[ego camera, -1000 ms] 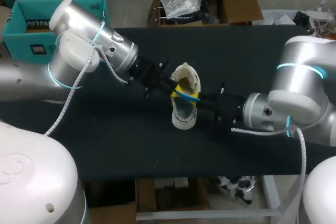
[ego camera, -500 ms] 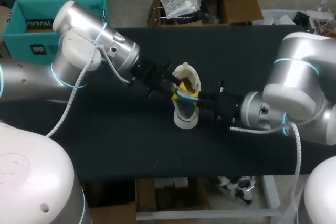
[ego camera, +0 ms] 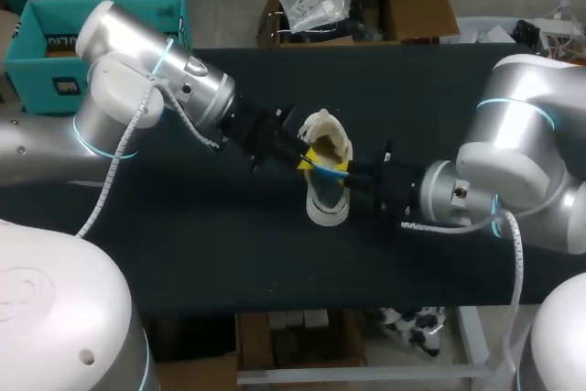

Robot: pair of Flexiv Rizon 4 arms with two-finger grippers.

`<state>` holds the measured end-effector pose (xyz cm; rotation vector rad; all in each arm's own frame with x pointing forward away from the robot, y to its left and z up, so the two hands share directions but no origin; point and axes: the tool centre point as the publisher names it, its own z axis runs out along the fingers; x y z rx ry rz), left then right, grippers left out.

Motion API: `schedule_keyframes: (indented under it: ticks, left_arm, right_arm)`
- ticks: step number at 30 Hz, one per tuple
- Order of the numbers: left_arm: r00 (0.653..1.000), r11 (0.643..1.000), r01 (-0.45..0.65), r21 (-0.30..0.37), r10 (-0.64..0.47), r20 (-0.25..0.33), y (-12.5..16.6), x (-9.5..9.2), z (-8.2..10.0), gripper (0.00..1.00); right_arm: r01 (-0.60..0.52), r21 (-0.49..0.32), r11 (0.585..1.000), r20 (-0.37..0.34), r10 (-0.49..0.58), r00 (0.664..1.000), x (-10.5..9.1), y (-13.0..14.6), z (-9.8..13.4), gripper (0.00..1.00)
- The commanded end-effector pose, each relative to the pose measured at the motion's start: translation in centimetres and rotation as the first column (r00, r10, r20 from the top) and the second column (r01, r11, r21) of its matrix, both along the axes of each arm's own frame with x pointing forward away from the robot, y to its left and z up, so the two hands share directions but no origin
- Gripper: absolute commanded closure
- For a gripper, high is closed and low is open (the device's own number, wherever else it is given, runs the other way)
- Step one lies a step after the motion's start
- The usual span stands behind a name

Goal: Open the shoe tongue, take the insole out of the shoe, put the insole back into the shoe, and pack the shoe into the shoebox

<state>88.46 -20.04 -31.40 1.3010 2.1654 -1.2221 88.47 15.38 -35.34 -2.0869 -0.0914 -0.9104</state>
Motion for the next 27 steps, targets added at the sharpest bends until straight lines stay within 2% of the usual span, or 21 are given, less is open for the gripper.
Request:
schedule_keyframes:
  ticks: [1, 3, 8, 9, 10, 11, 13, 17, 19, 24, 26, 27]
  left_arm:
    - [1.000, 1.000, 0.012, 0.003, -0.012, -0.010, -0.6, 0.1, -0.5, 0.89]
    - [1.000, 1.000, 0.011, 0.001, -0.011, -0.012, -0.6, 0.1, -0.5, 1.00]
    - [1.000, 1.000, 0.007, -0.003, -0.007, -0.010, -0.6, 0.2, -0.8, 1.00]
    - [1.000, 1.000, 0.006, -0.002, -0.006, -0.010, -0.6, 0.2, -0.9, 1.00]
    - [1.000, 1.000, 0.006, -0.002, -0.006, -0.009, -0.5, 0.3, -0.9, 1.00]
    - [1.000, 1.000, 0.005, -0.002, -0.005, -0.009, -0.5, 0.3, -1.0, 1.00]
    - [1.000, 1.000, 0.004, -0.003, -0.004, -0.008, -0.5, 0.3, -1.0, 1.00]
    - [1.000, 1.000, 0.002, -0.005, -0.002, -0.005, -0.4, 0.3, -1.0, 1.00]
    - [1.000, 1.000, 0.000, -0.008, 0.000, -0.004, -0.4, 0.3, -1.0, 1.00]
    - [1.000, 1.000, -0.002, -0.011, 0.002, -0.004, -0.3, 0.4, -1.0, 1.00]
    - [1.000, 1.000, -0.003, -0.011, 0.003, -0.004, -0.3, 0.4, -1.0, 1.00]
    - [1.000, 1.000, -0.003, -0.011, 0.003, -0.004, -0.3, 0.4, -1.1, 1.00]
  right_arm:
    - [0.019, 0.000, 1.000, 0.009, -0.019, 1.000, -0.1, 0.4, -0.4, 1.00]
    - [0.021, -0.001, 1.000, 0.008, -0.021, 1.000, -0.1, 0.4, -0.5, 1.00]
    - [0.030, -0.002, 1.000, 0.011, -0.030, 1.000, -0.4, 0.4, -0.2, 1.00]
    - [0.031, 0.002, 1.000, 0.012, -0.031, 0.999, -0.6, 0.3, 0.0, 0.91]
    - [0.032, 0.001, 0.999, 0.012, -0.032, 0.999, -0.8, 0.3, 0.2, 0.69]
    - [0.036, -0.003, 0.999, 0.014, -0.036, 0.999, -1.0, 0.3, 0.5, 0.56]
    - [0.037, -0.009, 0.999, 0.028, -0.036, 0.999, -1.4, 0.2, 1.0, 0.45]
    - [0.038, -0.020, 0.999, 0.045, -0.037, 0.998, -2.3, 0.0, 2.1, 0.60]
    - [0.036, -0.026, 0.999, 0.048, -0.035, 0.998, -2.6, 0.1, 2.3, 0.76]
    - [0.033, -0.019, 0.999, 0.047, -0.032, 0.998, -2.7, 0.2, 2.3, 0.79]
    - [0.031, -0.015, 0.999, 0.046, -0.031, 0.998, -2.6, 0.3, 2.1, 0.99]
    - [0.025, -0.007, 1.000, 0.048, -0.025, 0.999, -2.6, 0.4, 2.0, 1.00]
